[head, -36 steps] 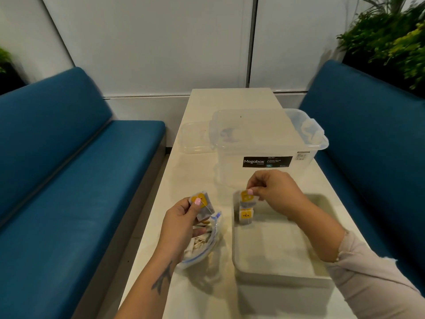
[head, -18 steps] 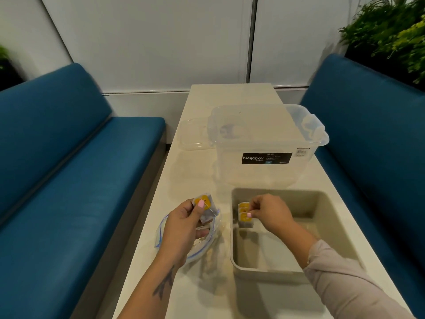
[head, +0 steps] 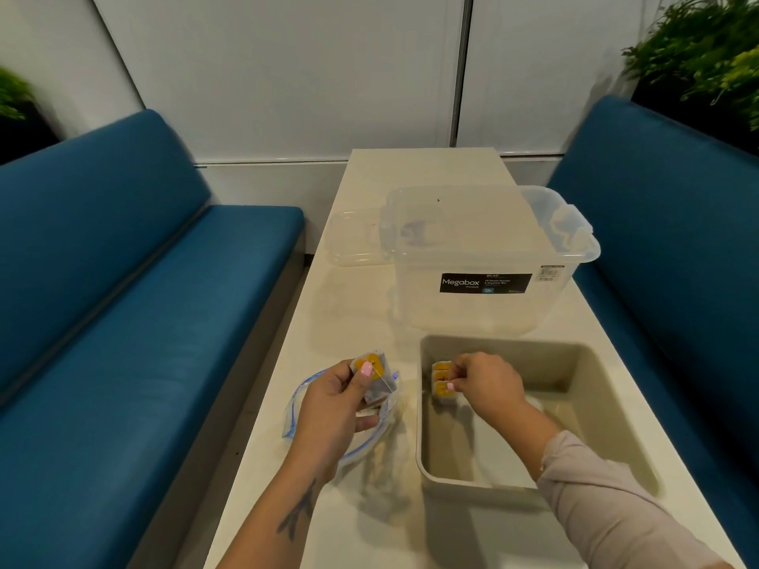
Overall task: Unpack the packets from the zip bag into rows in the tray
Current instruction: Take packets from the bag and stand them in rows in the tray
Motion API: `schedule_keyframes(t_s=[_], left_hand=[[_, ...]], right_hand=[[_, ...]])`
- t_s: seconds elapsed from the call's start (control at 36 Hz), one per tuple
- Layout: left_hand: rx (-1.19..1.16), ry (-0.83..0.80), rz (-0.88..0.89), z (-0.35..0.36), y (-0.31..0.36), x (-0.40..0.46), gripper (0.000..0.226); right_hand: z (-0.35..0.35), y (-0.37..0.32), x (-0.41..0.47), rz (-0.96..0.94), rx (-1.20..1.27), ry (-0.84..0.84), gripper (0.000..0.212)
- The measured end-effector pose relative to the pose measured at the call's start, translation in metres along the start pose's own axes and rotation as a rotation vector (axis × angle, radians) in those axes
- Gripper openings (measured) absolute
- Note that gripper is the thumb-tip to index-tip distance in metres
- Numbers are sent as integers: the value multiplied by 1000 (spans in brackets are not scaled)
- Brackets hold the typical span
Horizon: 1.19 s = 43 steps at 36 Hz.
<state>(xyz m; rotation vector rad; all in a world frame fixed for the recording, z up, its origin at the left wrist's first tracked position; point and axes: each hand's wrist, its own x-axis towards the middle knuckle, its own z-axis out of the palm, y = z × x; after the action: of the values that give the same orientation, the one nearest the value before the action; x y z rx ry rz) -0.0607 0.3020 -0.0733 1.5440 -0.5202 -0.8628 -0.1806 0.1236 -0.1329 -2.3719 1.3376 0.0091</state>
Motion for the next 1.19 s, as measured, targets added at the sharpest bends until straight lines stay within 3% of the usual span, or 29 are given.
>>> schedule_keyframes(t_s=[0.53, 0.64, 0.72, 0.86, 1.19], left_hand=[[34, 20, -1, 8, -8, 15, 22], [61, 19, 20, 10, -9, 15, 12], [68, 25, 26, 12, -8, 16, 12], [62, 29, 23, 13, -5, 18, 13], [61, 10, 44, 5, -7, 19, 17]], right_hand=[[-8, 8, -2, -6, 59, -2, 15], [-10, 7, -1, -54, -24, -55, 21], [-7, 6, 0, -83, -108, -76, 15], [-2, 3, 1, -96, -151, -25, 16], [-28, 25, 7, 42, -197, 0, 21]])
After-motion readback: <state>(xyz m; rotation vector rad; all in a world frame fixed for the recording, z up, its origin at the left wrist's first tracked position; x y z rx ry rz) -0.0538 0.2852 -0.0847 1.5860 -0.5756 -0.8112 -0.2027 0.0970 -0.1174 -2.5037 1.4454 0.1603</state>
